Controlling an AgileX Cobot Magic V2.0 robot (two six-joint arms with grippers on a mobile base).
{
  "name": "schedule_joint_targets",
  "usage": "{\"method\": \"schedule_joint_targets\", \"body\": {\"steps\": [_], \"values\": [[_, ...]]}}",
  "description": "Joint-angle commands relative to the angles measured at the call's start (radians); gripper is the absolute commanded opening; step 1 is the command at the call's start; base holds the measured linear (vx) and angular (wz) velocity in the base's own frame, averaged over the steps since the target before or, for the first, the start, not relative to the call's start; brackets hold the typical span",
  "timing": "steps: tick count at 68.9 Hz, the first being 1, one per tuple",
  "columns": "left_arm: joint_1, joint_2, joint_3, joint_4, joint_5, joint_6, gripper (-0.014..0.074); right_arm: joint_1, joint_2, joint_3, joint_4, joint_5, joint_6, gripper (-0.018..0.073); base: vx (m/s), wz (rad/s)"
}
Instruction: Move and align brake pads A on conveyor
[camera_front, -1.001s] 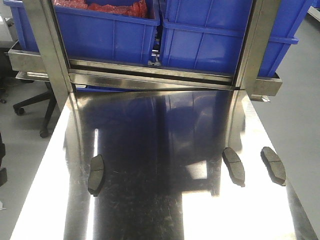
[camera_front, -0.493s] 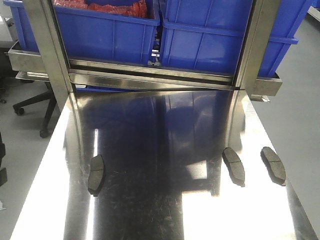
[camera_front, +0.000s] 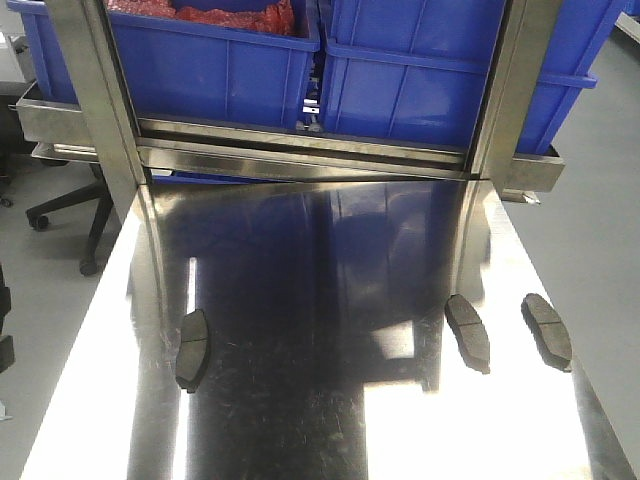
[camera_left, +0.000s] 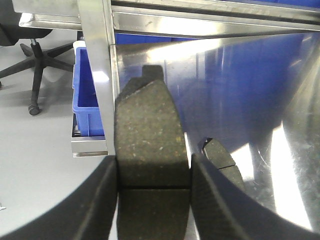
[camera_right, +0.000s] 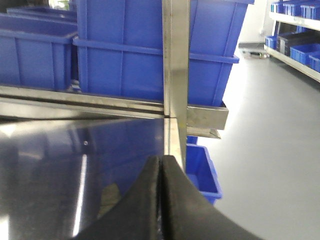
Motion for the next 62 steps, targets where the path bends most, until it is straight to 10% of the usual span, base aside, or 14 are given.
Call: {"method": "schedule_joint_targets", "body": {"steps": [1, 22, 46, 62], "values": [[-0.004, -0.007, -0.028, -0.011, -0.091, -0.002, 0.0083, -0.002, 0.108, -0.113, -0.035, 0.000, -0.010, -0.0004, 0.00, 0.00], [-0.004, -0.007, -0.028, -0.011, -0.091, -0.002, 0.0083, -0.002, 0.227, -0.152, -0.032, -0.005, -0.010, 0.0052, 0.00, 0.00], [-0.004, -0.007, -0.028, -0.011, -0.091, -0.002, 0.0083, -0.001, 0.227, -0.152, -0.030, -0.020, -0.010, 0.0657, 0.00, 0.00], [-0.004, -0.007, -0.028, -0.011, -0.091, -0.002, 0.0083, -0.004, 0.389, -0.226, -0.046, 0.073, 0.099, 0.0722, 0.00, 0.00]]}}
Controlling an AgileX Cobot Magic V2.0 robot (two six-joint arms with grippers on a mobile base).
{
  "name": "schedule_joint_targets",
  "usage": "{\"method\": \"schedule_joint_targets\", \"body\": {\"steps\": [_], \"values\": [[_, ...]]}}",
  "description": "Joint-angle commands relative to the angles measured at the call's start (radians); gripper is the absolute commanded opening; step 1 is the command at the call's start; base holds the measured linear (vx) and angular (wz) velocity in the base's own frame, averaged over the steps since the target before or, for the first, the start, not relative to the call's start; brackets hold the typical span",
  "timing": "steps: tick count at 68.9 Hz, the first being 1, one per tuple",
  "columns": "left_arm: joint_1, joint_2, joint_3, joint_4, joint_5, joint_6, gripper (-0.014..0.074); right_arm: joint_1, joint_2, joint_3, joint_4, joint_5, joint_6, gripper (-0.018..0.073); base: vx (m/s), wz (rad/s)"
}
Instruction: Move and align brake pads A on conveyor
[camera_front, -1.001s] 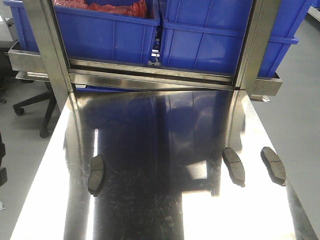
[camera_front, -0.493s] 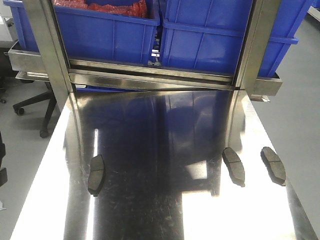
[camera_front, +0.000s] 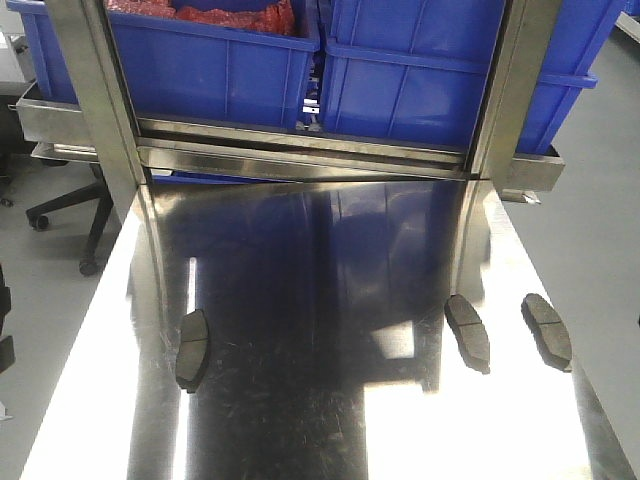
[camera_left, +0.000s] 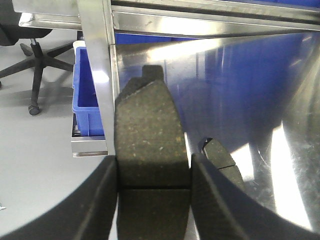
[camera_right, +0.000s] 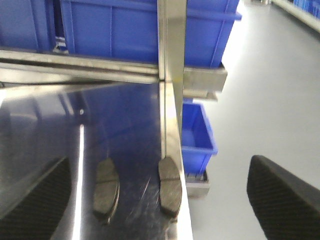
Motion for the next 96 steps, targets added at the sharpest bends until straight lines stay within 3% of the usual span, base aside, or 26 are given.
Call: {"method": "schedule_joint_targets", "body": {"steps": [1, 33, 45, 62, 96], "values": [[-0.004, -0.007, -0.028, -0.011, -0.091, -0.002, 0.0083, -0.004, 0.127, -0.084, -0.022, -0.002, 0.038, 0.0721, 0.00, 0.00], [-0.004, -0.007, -0.028, -0.011, -0.091, -0.002, 0.0083, -0.004, 0.939, -0.587, -0.061, 0.307, 0.063, 0.0628, 0.00, 0.00], [-0.004, -0.007, -0.028, -0.011, -0.091, -0.002, 0.0083, -0.004, 1.147, -0.724, -0.061, 0.398, 0.055, 0.0599, 0.00, 0.00], [-0.004, -0.007, -0.028, -0.011, -0.091, -0.002, 0.0083, -0.004, 1.284, -0.771, -0.062, 0.422, 0.028, 0.0580, 0.00, 0.00], [-0.004, -0.007, -0.028, -0.011, -0.091, -0.002, 0.0083, -0.004, 1.342, -0.770, -0.081, 0.390, 0.026, 0.0578, 0.00, 0.00]]}}
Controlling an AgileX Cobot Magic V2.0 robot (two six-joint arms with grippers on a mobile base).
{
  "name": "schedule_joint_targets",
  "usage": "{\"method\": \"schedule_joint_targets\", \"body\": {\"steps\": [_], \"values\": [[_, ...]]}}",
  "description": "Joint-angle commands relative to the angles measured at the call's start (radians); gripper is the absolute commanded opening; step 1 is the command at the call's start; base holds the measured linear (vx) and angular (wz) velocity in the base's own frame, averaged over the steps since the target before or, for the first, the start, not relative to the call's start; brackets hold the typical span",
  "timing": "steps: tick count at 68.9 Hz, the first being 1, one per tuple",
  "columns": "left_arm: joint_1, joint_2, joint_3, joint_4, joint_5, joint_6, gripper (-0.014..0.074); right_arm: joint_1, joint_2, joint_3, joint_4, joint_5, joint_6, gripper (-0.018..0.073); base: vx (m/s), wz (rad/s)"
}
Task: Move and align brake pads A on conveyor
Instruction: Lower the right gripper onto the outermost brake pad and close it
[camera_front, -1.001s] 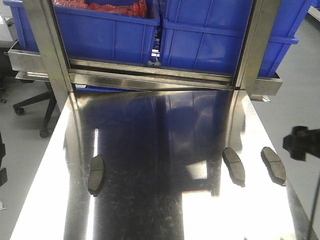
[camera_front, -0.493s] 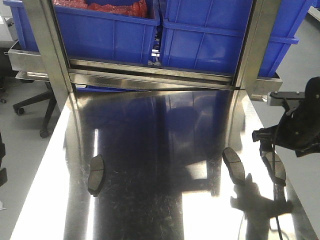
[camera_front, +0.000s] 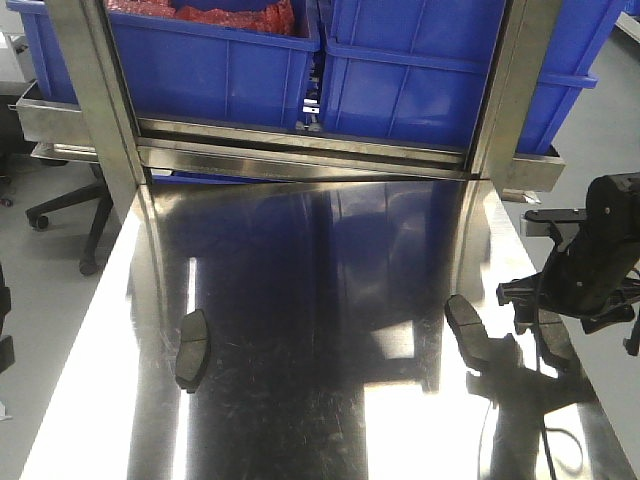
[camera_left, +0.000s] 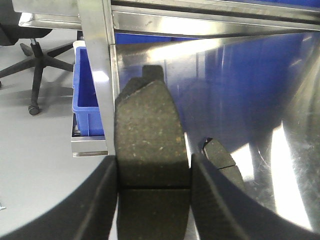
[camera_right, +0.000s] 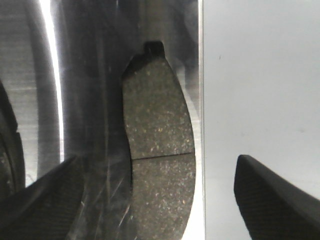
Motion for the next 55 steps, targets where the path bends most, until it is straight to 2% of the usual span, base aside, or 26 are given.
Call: {"method": "schedule_joint_targets", "body": {"steps": [1, 25, 55], "values": [[-0.004, -0.007, -0.028, -0.011, -0.091, -0.002, 0.0083, -0.004, -0.043, -0.028, -0.017, -0.026, -0.008, 0.0576, 0.00, 0.00], [-0.004, -0.007, -0.028, -0.011, -0.091, -0.002, 0.0083, -0.004, -0.043, -0.028, -0.016, -0.044, -0.008, 0.0501, 0.00, 0.00], [-0.004, -0.007, -0.028, -0.011, -0.091, -0.002, 0.0083, -0.004, -0.016, -0.028, -0.013, -0.040, -0.008, 0.0454, 0.00, 0.00]]}}
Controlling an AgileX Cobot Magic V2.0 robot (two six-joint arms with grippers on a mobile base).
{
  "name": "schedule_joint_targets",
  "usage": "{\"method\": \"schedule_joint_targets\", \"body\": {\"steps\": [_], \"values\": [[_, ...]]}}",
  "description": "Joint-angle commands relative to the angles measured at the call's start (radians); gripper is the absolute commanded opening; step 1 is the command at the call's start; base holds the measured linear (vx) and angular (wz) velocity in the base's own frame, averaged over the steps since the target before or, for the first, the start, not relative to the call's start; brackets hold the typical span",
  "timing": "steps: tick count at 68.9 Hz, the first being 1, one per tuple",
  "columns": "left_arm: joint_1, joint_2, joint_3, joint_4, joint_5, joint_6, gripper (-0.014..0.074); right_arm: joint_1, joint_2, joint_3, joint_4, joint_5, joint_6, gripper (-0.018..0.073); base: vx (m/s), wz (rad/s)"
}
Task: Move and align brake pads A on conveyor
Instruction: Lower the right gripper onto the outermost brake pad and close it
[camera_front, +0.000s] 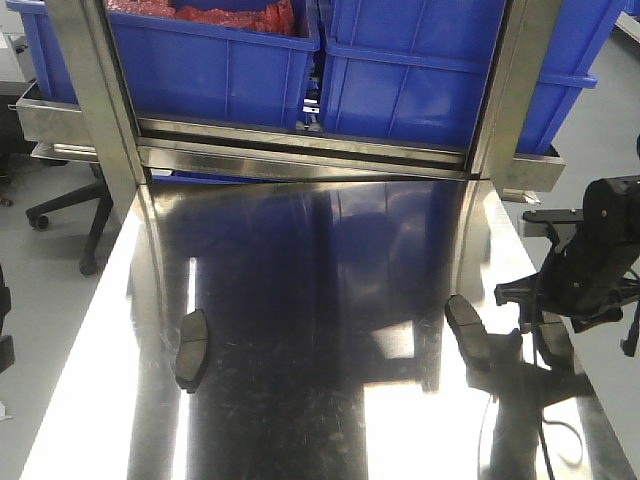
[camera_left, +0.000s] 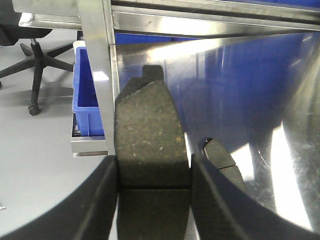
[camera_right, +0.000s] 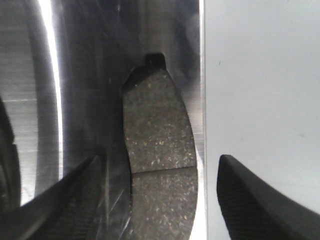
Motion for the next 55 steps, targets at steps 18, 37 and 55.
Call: {"method": "schedule_joint_targets", "body": {"steps": [18, 37, 55], "values": [[-0.004, -0.007, -0.028, -0.011, -0.091, -0.002, 0.0083, -0.004, -0.038, -0.028, -0.009, -0.016, -0.008, 0.0332, 0.00, 0.00], [-0.004, -0.007, -0.028, -0.011, -0.091, -0.002, 0.0083, -0.004, -0.051, -0.028, -0.009, -0.016, -0.008, 0.0123, 0.00, 0.00], [-0.004, -0.007, -0.028, -0.011, -0.091, -0.002, 0.0083, 0.000, -0.178, 0.027, 0.001, -0.128, -0.045, 0.0029, 0.00, 0.00]]}}
